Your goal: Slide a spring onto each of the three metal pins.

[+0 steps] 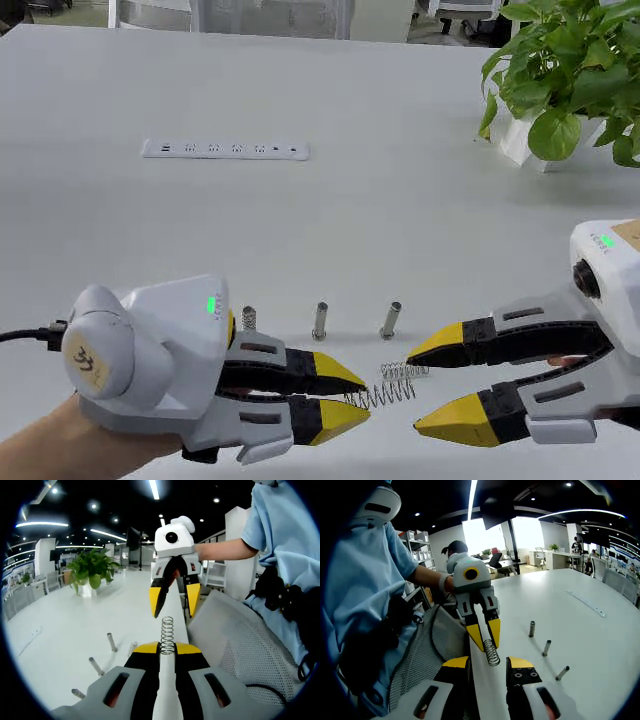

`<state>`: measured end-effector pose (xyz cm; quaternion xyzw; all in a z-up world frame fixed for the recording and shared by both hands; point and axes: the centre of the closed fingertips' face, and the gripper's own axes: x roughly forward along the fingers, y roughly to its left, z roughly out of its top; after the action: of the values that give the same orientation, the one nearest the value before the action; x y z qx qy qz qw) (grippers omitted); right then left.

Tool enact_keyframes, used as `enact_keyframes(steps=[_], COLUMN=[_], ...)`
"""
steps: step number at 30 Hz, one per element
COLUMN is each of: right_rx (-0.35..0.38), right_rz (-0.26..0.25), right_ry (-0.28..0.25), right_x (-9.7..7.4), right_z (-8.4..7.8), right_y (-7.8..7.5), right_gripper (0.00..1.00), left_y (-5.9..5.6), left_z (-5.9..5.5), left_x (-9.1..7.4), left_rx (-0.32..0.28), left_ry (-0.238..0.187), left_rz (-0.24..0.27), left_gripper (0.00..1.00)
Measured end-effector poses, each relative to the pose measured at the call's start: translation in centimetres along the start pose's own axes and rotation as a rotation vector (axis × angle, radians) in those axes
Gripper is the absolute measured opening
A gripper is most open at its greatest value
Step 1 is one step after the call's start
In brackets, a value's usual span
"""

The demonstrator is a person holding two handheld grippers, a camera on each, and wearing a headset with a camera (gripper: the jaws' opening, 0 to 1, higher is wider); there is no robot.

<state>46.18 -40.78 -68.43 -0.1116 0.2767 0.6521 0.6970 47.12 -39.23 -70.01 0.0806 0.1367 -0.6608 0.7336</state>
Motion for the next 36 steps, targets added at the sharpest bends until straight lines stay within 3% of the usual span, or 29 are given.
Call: enact_keyframes(steps=[11,21,36], right_rx=[0.03,0.034,0.003], right_rz=[0.04,0.042,0.035], right_ry=[0.014,0.019,0.053], right_x=[0.4,0.39,0.27], right_z=[-0.51,-0.67,-0.41], right_y=[0.41,0.52,0.52], right_gripper=[0.14,0.06,0.06], left_y=[-0.3,-0.88,-0.81], left_z=[-0.03,0.19,-0.03], left_x=[0.06,0.32,0.41], left_rx=[0.007,0.002,-0.027], left_ry=[-0.003,-0.012,-0.004], left_rz=[-0.024,-0.038,-0.028], left_gripper=[0.07,0.07,0.07])
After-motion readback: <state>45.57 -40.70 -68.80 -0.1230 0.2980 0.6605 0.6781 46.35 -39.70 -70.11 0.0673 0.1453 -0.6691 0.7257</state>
